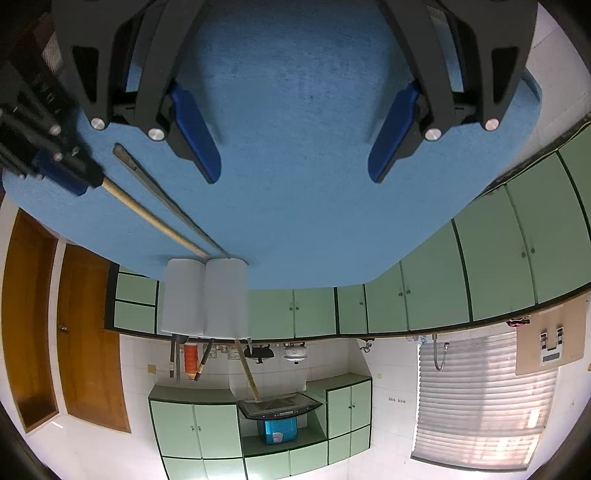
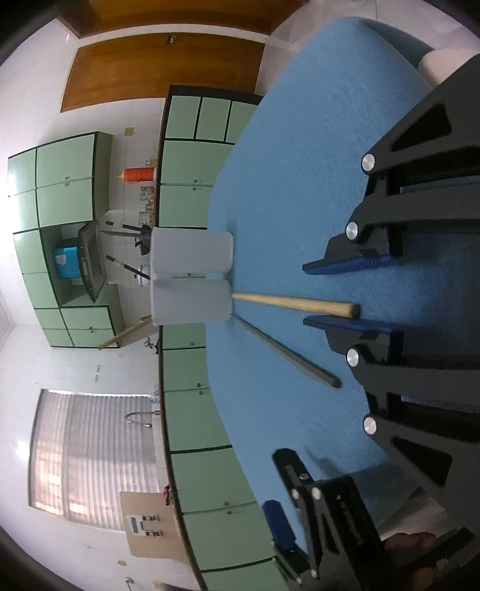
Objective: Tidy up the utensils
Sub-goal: 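Close right tool on the light wooden chopstick, then close left tool on the dark grey chopstick while right tool holds the wooden chopstick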
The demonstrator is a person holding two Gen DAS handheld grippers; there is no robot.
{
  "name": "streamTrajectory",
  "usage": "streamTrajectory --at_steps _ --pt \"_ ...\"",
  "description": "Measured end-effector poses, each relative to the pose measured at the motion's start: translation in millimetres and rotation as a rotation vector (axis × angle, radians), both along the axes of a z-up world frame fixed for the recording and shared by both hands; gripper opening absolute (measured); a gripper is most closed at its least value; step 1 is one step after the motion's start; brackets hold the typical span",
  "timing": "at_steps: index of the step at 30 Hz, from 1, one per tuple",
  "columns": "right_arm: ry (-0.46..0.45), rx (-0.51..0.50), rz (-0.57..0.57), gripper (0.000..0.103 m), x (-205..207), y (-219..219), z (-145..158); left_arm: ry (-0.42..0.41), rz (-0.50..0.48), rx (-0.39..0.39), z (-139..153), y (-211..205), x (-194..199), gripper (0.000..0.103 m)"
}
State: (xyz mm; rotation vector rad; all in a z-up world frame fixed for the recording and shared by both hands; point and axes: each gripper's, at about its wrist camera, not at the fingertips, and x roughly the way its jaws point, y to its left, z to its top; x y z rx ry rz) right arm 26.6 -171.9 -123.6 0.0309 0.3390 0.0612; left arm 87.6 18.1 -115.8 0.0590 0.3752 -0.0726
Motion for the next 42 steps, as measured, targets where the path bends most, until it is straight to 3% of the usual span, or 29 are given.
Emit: streamTrajectory --at_steps 7,13,23,29,35,38,40,42 --pt "-0.030 -0.027 -0.011 0.007 -4.1 7.3 -2.2 0.004 -0.007 -0.002 -1.1 -6.3 -2.8 0.079" --pt "-0.037 0.015 -0.026 0.006 -5.8 -3.3 0.1 0.005 -0.013 -0.005 -1.8 -10.9 -5.2 0.080" --pt "-0.059 0.026 -0.165 0.006 -14.2 -35.4 2.7 0.010 -0.084 -0.027 -0.4 -41.8 -11.2 0.079" --pt "-0.084 0.027 -0.206 0.006 -21.6 -49.4 7.6 0.032 -0.115 -0.036 -7.5 -68.0 -9.9 0.070" --pt "-0.085 0.030 -0.215 0.006 -22.9 -54.5 6.7 0.006 -0.097 -0.016 -18.3 -93.8 -9.3 0.054" --pt "-0.089 0.026 -0.218 0.006 -24.0 -54.5 6.0 -0.015 -0.082 -0.009 -22.1 -101.2 -9.1 0.039" --pt "-0.089 0.029 -0.220 0.007 -23.9 -55.3 5.6 -0.027 -0.080 0.002 -23.2 -107.1 -9.8 0.022" --pt "-0.087 0.031 -0.223 0.007 -24.4 -54.9 5.0 -0.035 -0.093 0.013 -24.2 -113.2 -10.9 0.012"
